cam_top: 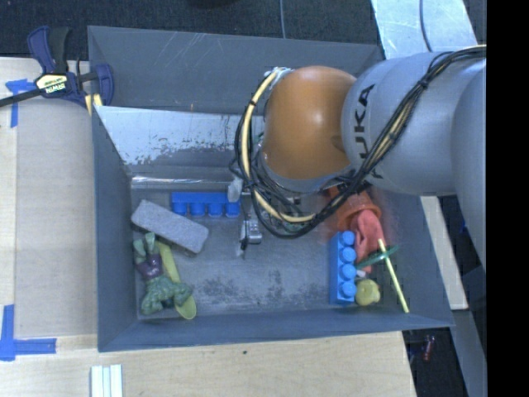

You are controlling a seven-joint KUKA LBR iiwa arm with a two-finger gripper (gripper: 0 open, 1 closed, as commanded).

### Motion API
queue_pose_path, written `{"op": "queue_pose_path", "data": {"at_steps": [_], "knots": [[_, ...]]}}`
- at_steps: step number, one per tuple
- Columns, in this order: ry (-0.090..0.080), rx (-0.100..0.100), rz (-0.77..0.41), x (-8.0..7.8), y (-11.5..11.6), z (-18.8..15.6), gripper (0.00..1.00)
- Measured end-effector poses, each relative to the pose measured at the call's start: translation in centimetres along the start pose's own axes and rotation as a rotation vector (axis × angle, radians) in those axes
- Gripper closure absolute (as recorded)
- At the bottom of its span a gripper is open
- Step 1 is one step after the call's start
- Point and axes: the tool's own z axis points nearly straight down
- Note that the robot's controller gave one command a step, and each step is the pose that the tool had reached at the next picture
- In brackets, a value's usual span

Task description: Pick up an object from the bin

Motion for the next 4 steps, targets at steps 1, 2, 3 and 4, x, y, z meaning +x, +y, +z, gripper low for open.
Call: {"op": "queue_pose_path", "data": {"at_steps": [1,2,3,4], "knots": [[-0.007,-0.002,0.002,-0.2,0.0,-0.4,0.00],[-0.013,-0.002,-0.032,-5.2,4.1,2.7,0.00],[-0.010,-0.002,-0.037,-6.0,-0.4,4.1,0.00],[-0.012,0.001,-0.035,-5.9,-0.8,6.3,0.00]]}}
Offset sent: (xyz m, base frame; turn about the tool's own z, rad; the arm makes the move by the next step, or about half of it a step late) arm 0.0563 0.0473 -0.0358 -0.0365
